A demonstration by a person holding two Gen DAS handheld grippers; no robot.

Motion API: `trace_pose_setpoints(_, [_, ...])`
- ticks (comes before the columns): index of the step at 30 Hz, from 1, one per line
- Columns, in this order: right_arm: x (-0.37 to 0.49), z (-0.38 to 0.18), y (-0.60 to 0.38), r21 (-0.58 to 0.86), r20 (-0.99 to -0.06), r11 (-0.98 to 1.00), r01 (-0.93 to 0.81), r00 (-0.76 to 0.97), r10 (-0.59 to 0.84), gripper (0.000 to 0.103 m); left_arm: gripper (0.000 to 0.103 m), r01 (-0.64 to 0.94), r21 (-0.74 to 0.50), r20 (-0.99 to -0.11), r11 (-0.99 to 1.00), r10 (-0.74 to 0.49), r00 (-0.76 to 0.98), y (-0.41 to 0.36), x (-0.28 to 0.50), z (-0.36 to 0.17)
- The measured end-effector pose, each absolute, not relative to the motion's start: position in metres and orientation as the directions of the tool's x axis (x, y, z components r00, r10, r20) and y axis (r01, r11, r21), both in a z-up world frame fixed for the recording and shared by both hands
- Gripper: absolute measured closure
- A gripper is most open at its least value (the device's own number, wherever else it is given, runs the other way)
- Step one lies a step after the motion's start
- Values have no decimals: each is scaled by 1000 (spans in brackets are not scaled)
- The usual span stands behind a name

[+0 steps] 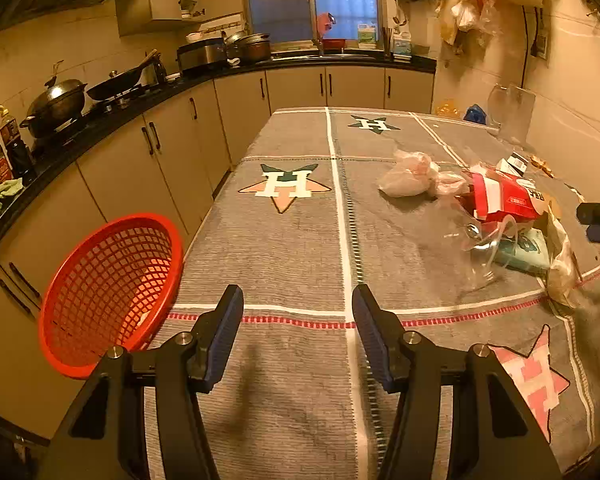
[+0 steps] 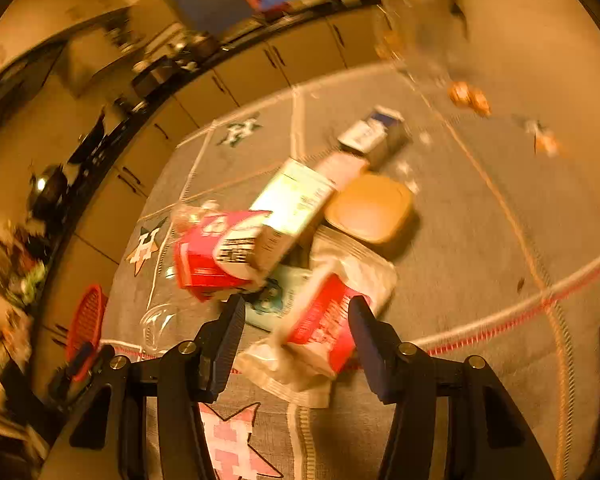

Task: Collect trash
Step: 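Return both tools to the table toward the remaining trash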

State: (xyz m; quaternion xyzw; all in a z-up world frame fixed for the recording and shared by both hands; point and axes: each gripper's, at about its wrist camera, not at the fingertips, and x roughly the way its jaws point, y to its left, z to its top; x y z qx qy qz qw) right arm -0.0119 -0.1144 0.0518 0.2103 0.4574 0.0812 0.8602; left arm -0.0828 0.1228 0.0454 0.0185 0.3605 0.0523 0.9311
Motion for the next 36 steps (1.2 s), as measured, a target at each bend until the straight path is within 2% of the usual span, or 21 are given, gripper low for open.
trace_pose_setpoints(5, [-3,33,-126,493,-768,861,125,526,364,44,48,-69,70,-672,995,98,734,117,-81,43])
trace_pose_setpoints(11, [3,18,-119,494,-789,855,161,496,363,35,47,-53,71,-675,996,87,732,111,-80,41])
trace_pose_setpoints(17, [9,3,-120,514,-793,839,177,472,386,33,47,-31,70,-677,997,70,732,103,-79,42])
trace_pose_setpoints(19, [8,3,-120,509,-789,845,163,481,382,35,47,-18,67,-676,998,58,734,99,-79,43])
trace_pose_setpoints(21, [6,3,-119,517,-779,844,142,486,396,42,47,3,60,-675,998,38,737,94,-78,44])
trace_pose_setpoints(24, [-1,3,-122,521,-765,845,118,503,402,47,42,48,41,-677,998,-8,736,85,-78,47])
trace_pose_setpoints(29, [-12,12,-128,491,-755,866,101,544,365,48,41,129,34,-687,991,-70,723,64,-75,47])
trace_pose_setpoints(36, [-22,24,-129,471,-737,880,59,576,355,48,44,171,47,-697,984,-91,712,41,-66,41])
